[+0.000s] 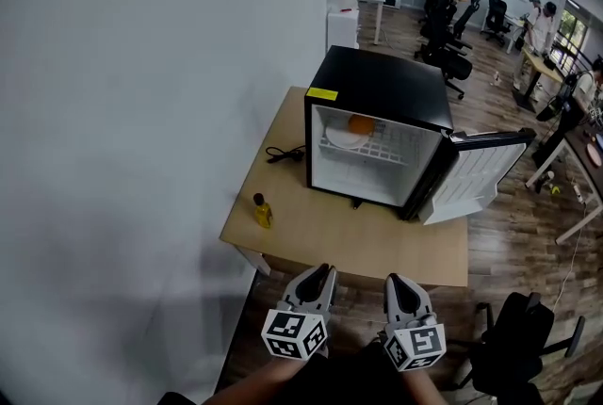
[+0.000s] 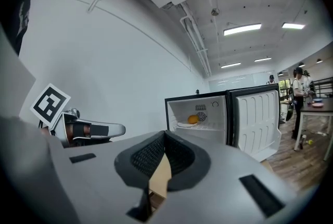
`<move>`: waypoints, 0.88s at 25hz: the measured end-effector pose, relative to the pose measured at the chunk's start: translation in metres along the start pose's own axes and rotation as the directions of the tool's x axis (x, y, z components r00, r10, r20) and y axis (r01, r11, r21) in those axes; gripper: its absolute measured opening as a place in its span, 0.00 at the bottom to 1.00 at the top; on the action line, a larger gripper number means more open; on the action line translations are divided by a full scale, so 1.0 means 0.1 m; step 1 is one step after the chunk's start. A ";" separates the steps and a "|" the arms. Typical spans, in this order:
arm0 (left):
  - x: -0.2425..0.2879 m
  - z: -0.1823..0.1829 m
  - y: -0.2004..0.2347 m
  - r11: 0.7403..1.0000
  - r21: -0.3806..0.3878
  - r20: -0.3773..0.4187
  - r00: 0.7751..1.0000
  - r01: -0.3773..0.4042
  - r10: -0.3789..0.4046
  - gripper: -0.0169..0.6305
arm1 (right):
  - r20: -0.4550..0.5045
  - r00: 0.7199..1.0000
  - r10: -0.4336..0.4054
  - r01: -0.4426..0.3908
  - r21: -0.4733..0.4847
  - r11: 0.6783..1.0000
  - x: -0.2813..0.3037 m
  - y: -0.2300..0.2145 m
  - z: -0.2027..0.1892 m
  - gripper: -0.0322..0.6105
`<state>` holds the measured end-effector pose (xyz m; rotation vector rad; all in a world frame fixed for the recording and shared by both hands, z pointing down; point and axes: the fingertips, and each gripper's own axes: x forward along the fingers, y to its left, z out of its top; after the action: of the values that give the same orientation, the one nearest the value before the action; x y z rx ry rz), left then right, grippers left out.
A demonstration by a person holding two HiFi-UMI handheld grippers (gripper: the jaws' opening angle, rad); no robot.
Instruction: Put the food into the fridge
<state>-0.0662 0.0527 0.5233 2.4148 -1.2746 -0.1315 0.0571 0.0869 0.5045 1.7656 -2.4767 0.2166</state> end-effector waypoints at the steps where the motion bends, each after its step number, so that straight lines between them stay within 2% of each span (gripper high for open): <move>1: -0.05 -0.01 -0.04 1.000 0.008 -0.002 1.000 0.003 -0.003 0.11 | 0.001 1.000 0.002 -0.002 -0.004 1.000 -0.03 0.02 0.01 0.14; 5: -0.19 0.01 -0.17 0.999 0.048 0.005 1.000 -0.004 0.004 0.08 | 0.017 1.000 0.002 -0.002 -0.003 1.000 -0.13 -0.01 0.11 0.14; 10: -0.18 0.03 -0.35 0.993 0.121 0.012 1.000 -0.003 0.001 0.07 | 0.023 0.999 -0.035 0.035 -0.004 0.999 -0.30 -0.26 0.16 0.14; 15: -0.09 -0.02 -0.52 0.988 0.157 -0.016 1.000 0.005 -0.003 0.06 | 0.026 0.997 -0.067 0.068 -0.015 0.998 -0.46 -0.43 0.16 0.14; 22: 0.03 0.04 -0.58 0.987 0.163 0.009 1.000 -0.002 0.001 0.06 | 0.024 0.995 -0.098 0.100 -0.065 0.993 -0.51 -0.58 0.17 0.14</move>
<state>-0.0208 0.0787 0.4972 2.5526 -1.3389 -0.0392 0.1290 0.1127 0.4836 1.8667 -2.3729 0.1089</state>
